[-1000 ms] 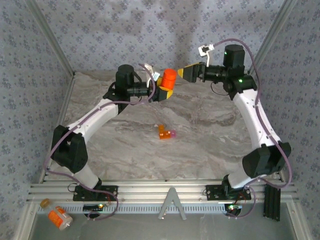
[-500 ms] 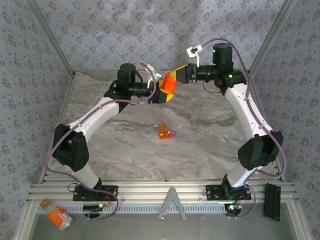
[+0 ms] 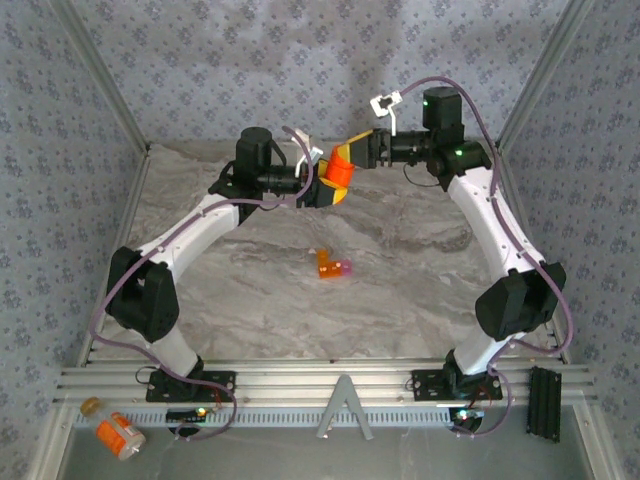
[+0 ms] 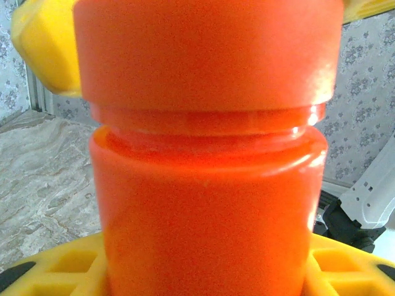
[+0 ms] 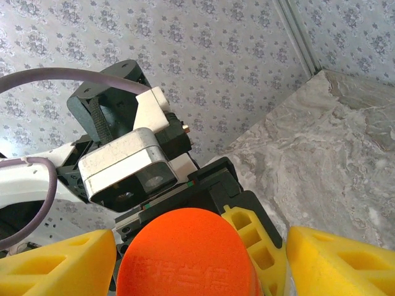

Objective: Sort the pills into containers

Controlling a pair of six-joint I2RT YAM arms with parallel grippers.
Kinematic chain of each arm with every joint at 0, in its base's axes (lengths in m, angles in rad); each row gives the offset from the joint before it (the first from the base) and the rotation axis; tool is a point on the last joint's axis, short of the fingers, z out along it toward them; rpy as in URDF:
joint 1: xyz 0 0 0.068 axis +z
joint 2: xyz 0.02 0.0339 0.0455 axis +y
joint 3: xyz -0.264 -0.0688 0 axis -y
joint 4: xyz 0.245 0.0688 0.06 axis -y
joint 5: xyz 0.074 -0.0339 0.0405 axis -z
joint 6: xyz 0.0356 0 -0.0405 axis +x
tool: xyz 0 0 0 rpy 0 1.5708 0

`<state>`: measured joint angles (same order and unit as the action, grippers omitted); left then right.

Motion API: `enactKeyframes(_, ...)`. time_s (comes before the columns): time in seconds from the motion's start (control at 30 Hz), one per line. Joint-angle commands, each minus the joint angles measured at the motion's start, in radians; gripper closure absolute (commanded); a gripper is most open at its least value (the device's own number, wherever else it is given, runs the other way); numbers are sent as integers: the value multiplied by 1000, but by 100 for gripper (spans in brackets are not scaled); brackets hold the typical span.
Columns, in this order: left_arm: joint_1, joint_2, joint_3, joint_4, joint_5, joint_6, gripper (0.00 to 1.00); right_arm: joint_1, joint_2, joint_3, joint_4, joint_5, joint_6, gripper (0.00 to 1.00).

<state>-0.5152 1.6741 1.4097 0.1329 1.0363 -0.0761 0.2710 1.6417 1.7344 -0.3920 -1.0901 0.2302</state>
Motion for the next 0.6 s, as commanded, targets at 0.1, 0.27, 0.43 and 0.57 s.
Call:
enactKeyframes(0.1, -4, 4, 38, 22, 26, 13, 100, 10, -39, -19, -31, -27, -32, 27)
enactKeyframes(0.27, -4, 5, 40, 22, 24, 12, 100, 10, -52, -30, -36, -24, -37, 33)
enactKeyframes(0.43, -7, 6, 42, 22, 21, 13, 100, 10, -53, -33, -40, -21, -38, 45)
enactKeyframes(0.57, -8, 6, 44, 24, 13, 13, 100, 13, -55, -35, -44, -24, -40, 56)
